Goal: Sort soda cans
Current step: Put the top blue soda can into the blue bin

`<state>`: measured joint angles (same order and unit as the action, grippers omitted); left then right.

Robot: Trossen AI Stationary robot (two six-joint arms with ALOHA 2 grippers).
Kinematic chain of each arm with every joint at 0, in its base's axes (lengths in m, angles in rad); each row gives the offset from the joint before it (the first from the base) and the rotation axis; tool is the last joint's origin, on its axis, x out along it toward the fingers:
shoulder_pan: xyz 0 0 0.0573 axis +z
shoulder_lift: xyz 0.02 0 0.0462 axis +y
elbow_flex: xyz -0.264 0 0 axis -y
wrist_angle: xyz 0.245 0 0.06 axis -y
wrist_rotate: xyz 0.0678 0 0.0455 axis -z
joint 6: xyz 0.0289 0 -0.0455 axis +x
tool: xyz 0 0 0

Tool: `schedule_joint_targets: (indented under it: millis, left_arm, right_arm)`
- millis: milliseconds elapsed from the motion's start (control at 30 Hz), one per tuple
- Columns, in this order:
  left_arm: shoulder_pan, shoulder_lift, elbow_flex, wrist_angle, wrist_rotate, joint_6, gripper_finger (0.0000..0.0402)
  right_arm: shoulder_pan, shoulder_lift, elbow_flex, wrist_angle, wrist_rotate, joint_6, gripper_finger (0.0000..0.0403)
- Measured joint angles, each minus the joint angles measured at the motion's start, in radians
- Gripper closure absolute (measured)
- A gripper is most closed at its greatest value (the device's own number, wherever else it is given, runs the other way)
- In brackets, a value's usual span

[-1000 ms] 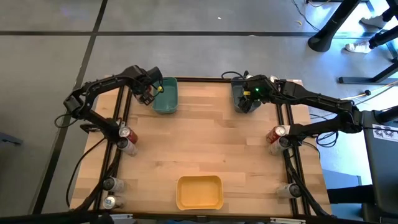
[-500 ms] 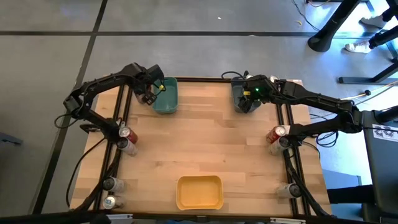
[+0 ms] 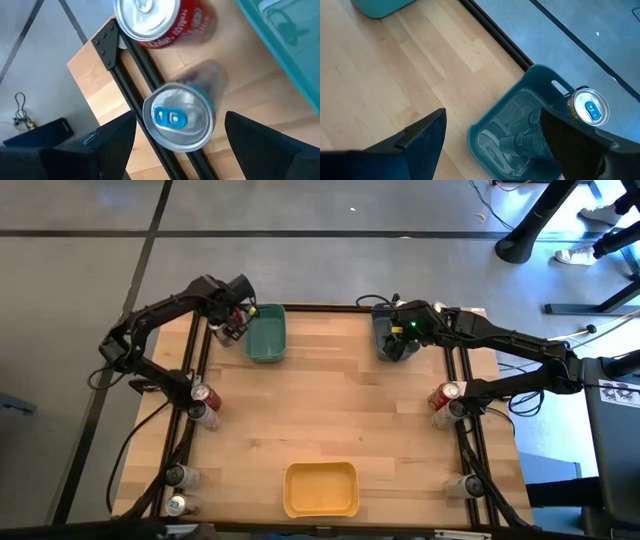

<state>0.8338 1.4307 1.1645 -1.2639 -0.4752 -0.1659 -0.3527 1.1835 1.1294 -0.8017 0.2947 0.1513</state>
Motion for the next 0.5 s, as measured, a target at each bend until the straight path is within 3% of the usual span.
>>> schedule_joint_targets:
  millis: [500]
  left_arm:
    - [0.071,0.005,-0.025,0.057,0.083,0.012,0.0108]
  right_arm:
    - [0.0,0.0,0.0,-0.001,0.0,0.0,0.0081]
